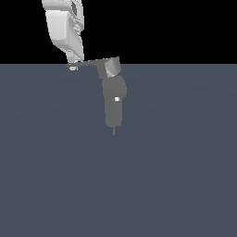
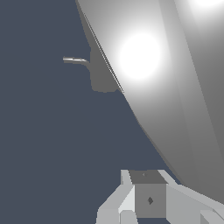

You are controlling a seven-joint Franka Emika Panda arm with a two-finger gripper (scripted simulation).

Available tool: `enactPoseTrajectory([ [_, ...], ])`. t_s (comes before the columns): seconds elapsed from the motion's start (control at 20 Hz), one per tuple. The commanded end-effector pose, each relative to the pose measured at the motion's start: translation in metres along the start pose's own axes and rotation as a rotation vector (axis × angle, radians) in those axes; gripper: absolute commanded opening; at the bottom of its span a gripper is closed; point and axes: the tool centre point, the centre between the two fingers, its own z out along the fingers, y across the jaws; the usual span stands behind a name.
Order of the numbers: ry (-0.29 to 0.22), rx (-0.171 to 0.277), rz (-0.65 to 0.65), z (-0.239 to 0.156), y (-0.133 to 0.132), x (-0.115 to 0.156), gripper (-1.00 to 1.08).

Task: Turn on the faucet by rotating a designated handle.

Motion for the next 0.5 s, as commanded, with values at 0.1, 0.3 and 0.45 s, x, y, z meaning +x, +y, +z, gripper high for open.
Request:
enactPoseTrajectory([
  [0.1,0.001,-0.003,-0.002,-0.001,0.016,-0.002,-1.00],
  [0.3,0.001,-0.003,-0.002,-0.001,0.028,-0.002,-1.00],
  [0.45,0.001,-0.007,0.003,0.003,0.027,0.001,-1.00],
])
